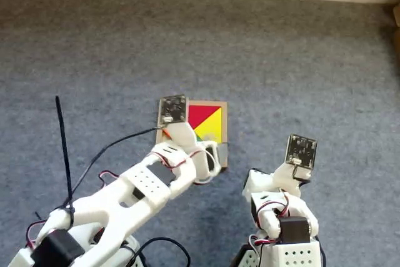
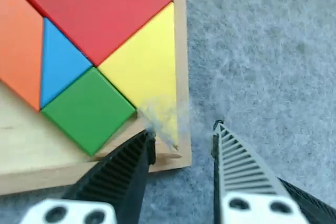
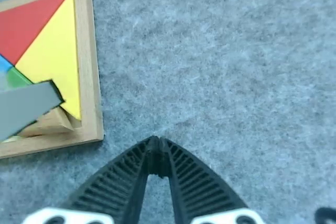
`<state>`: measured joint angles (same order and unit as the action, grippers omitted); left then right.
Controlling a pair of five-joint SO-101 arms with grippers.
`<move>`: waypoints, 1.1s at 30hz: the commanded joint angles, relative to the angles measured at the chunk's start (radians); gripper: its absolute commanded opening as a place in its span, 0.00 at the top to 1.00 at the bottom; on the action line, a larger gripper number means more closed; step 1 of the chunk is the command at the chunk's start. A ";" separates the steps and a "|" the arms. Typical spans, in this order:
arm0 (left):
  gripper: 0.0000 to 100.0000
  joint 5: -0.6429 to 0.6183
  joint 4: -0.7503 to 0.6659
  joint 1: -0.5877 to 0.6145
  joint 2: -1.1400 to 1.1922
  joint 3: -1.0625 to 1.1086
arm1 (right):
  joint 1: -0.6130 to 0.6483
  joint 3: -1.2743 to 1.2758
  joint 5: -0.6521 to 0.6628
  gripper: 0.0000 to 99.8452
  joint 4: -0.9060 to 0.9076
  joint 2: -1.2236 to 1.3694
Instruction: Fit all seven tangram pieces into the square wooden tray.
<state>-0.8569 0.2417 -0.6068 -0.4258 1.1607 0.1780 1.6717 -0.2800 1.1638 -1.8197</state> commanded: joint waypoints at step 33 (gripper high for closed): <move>0.81 0.207 1.053 0.463 -0.509 -0.237 | -0.012 0.157 0.006 0.99 -0.036 -0.015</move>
<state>-0.7096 1.2006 -0.2294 -0.9122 0.9735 0.1780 1.6717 -0.2800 1.1638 -1.8197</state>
